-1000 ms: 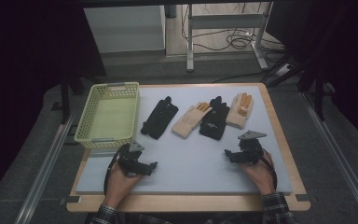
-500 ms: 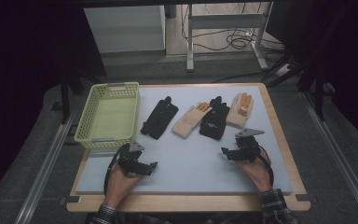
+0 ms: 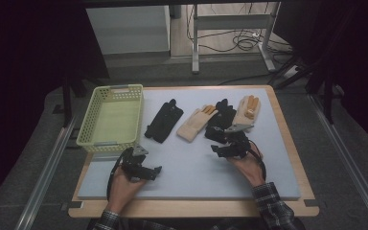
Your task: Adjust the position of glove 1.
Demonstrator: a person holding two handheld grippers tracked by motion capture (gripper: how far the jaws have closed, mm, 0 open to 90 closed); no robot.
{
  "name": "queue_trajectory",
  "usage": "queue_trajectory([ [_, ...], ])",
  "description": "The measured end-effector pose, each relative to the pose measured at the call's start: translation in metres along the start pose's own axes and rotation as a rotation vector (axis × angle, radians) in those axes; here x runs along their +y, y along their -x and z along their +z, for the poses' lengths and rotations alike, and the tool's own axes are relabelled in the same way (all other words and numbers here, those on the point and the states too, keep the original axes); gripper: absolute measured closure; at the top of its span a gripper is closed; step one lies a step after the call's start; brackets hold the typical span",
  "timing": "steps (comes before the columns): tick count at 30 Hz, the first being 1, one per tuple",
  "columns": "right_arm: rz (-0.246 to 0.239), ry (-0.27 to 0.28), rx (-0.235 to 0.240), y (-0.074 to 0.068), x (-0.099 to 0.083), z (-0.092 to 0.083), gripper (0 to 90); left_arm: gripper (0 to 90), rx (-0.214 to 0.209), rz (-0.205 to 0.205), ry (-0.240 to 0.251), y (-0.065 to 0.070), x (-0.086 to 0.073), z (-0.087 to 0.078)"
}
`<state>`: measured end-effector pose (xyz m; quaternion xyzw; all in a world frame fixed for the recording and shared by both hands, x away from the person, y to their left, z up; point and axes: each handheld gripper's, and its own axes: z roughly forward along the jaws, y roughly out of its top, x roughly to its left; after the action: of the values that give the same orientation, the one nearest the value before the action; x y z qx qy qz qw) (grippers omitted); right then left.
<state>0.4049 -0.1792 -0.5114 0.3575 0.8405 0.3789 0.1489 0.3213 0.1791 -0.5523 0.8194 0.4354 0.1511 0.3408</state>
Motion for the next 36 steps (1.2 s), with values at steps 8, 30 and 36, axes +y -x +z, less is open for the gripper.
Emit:
queue_trajectory([
  [8,-0.054,0.026,0.073,-0.019,0.035,0.031,35.2,0.0,0.0,0.0,0.0,0.0,0.0,0.0],
  [30,-0.099,0.015,0.132,-0.059,0.1,0.112,47.8,0.0,-0.001,0.0,-0.001,0.0,0.0,0.0],
  [36,-0.09,0.0,0.108,-0.069,0.111,0.136,35.2,0.0,-0.002,-0.001,0.0,0.0,0.0,0.0],
])
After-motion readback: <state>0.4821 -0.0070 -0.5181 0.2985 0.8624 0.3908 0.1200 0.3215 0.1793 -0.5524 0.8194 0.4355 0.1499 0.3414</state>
